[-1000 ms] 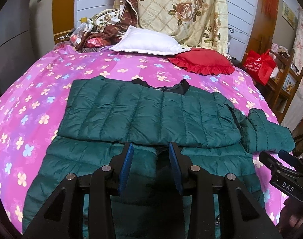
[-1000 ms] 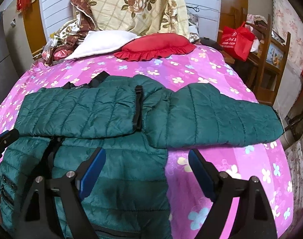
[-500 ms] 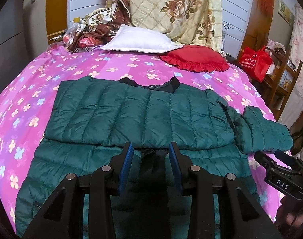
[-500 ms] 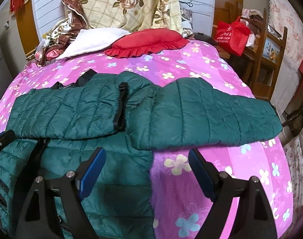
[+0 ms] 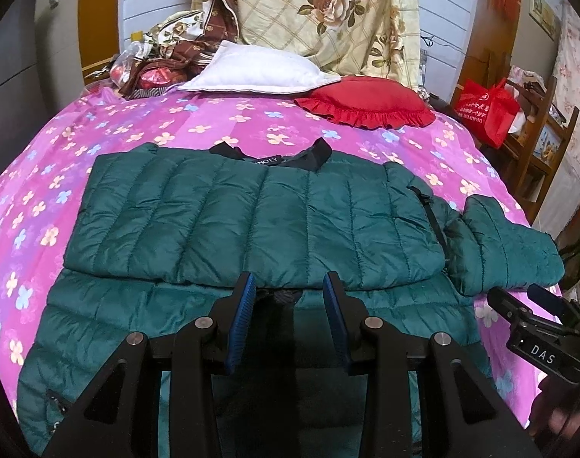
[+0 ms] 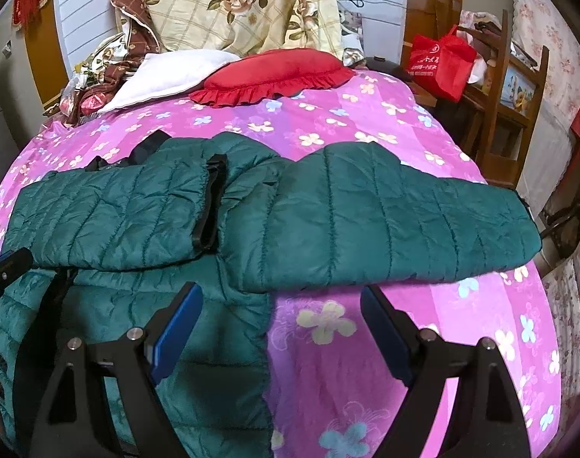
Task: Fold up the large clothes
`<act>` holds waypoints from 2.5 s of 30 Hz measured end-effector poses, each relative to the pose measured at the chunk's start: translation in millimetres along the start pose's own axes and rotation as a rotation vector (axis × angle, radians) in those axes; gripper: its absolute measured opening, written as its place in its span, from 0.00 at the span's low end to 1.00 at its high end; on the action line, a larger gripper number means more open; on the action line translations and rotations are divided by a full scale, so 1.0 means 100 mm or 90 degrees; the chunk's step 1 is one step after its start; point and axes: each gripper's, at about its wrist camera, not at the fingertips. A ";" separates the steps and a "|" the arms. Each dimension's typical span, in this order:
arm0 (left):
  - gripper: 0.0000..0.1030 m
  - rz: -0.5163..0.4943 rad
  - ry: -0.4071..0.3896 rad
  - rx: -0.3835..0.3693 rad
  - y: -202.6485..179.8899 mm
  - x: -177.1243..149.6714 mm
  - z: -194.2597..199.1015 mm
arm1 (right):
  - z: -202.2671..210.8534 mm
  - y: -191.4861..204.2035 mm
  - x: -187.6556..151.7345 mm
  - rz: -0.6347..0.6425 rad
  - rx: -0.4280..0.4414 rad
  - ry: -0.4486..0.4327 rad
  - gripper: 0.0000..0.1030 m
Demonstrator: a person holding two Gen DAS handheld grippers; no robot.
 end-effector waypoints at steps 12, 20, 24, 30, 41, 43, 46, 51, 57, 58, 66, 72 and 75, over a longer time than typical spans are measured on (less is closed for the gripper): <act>0.18 0.009 0.008 -0.014 -0.09 0.08 -0.10 | -0.07 -0.15 0.03 -0.004 -0.009 0.006 0.85; 0.18 0.013 0.021 -0.040 -0.16 0.09 -0.15 | -0.10 -0.36 0.06 -0.018 -0.020 0.001 0.85; 0.18 0.018 0.023 -0.049 -0.15 0.07 -0.13 | -0.13 -0.63 0.09 -0.038 -0.046 -0.003 0.85; 0.18 0.023 0.019 -0.046 -0.09 0.08 -0.12 | -0.25 -1.29 0.14 -0.105 -0.123 -0.001 0.85; 0.18 0.028 -0.004 -0.010 0.05 0.13 -0.16 | -0.58 -2.59 -0.06 -0.303 -0.210 0.026 0.85; 0.18 0.024 -0.001 -0.001 0.07 0.16 -0.21 | -0.63 -2.78 -0.10 -0.338 -0.219 0.027 0.85; 0.18 0.023 0.001 0.010 0.09 0.17 -0.26 | -0.72 -2.96 -0.10 -0.360 -0.221 0.030 0.85; 0.18 0.019 0.005 0.021 0.14 0.18 -0.33 | -0.88 -3.05 -0.06 -0.371 -0.209 0.041 0.87; 0.18 0.025 0.010 0.026 0.21 0.21 -0.38 | -0.91 -2.98 -0.03 -0.322 -0.223 0.016 0.40; 0.18 0.027 0.010 0.027 0.23 0.20 -0.37 | -0.89 -2.97 -0.01 -0.316 -0.212 0.008 0.33; 0.18 0.039 -0.005 0.028 0.43 0.22 -0.23 | -0.31 -2.80 0.16 -0.323 -0.074 -0.095 0.15; 0.18 0.058 -0.019 0.023 0.62 0.26 -0.08 | 0.12 -2.10 0.50 -0.230 0.050 -0.134 0.14; 0.18 0.067 -0.026 0.022 0.71 0.28 -0.02 | 0.19 -1.68 0.64 -0.187 0.106 -0.135 0.13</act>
Point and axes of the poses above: each gripper's, at about its wrist camera, not at the fingertips, and z roughly against the way its jaws point, y to its left, x to its top, and after that the axes turned 5 degrees about z, right-handed
